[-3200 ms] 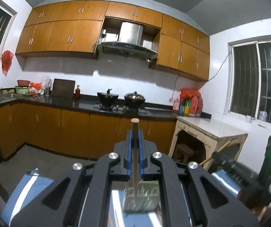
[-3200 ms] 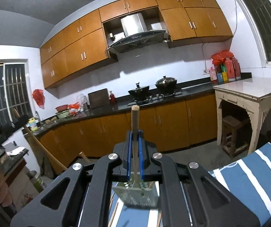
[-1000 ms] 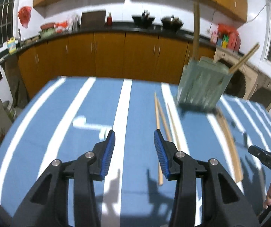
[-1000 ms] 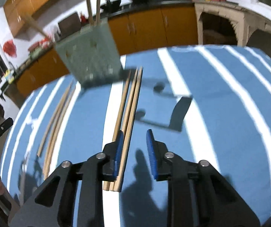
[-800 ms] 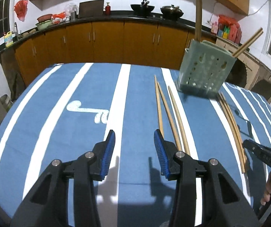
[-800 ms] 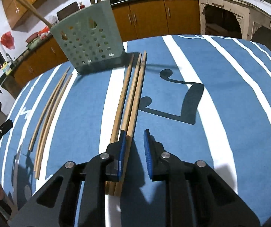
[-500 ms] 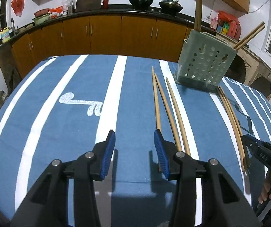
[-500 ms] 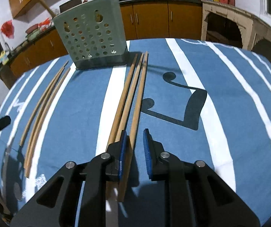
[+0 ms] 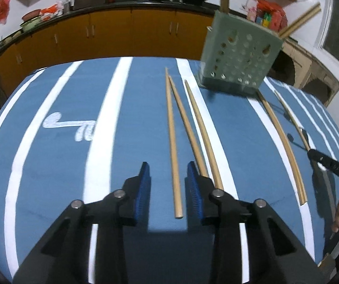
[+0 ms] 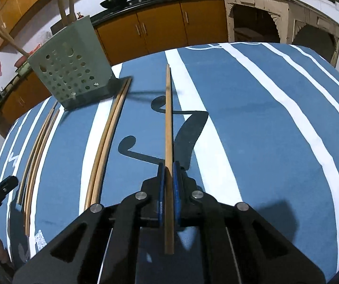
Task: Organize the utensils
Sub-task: 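Grasp a chopstick with the right gripper while the left gripper grasps another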
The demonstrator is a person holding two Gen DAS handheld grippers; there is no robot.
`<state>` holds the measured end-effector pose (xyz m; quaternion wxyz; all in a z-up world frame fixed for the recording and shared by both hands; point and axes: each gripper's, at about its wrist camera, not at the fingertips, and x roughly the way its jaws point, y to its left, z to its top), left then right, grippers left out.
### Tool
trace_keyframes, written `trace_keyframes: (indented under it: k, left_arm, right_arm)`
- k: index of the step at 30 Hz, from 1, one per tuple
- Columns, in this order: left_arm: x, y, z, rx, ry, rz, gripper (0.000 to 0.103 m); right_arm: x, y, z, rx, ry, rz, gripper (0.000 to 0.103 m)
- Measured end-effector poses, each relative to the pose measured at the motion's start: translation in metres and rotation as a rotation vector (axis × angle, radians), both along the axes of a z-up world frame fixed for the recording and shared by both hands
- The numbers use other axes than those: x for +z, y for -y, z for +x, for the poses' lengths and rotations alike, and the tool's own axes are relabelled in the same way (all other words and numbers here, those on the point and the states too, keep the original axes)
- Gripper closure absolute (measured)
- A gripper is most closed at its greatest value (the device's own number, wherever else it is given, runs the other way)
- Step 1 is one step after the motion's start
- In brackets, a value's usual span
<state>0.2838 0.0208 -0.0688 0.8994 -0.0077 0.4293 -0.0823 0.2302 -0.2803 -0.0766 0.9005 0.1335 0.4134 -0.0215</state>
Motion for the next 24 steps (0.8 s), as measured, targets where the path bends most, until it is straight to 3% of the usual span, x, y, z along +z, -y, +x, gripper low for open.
trace_keyframes:
  k: [7,15,24]
  left_arm:
    - [-0.013,0.012,0.013,-0.002,-0.01,0.069,0.095]
    - [-0.011,-0.019,-0.006,0.076,-0.014,0.017,0.095]
    - [-0.011,-0.019,-0.014,0.068,-0.005,-0.007,0.092]
  right_arm:
    - [0.0,-0.002,0.001,0.024,0.002,0.008,0.095]
    - [0.0,-0.006,-0.009,0.061,0.009,0.003,0.095]
    - [-0.001,-0.009,-0.015,0.054,0.021,-0.01,0.095]
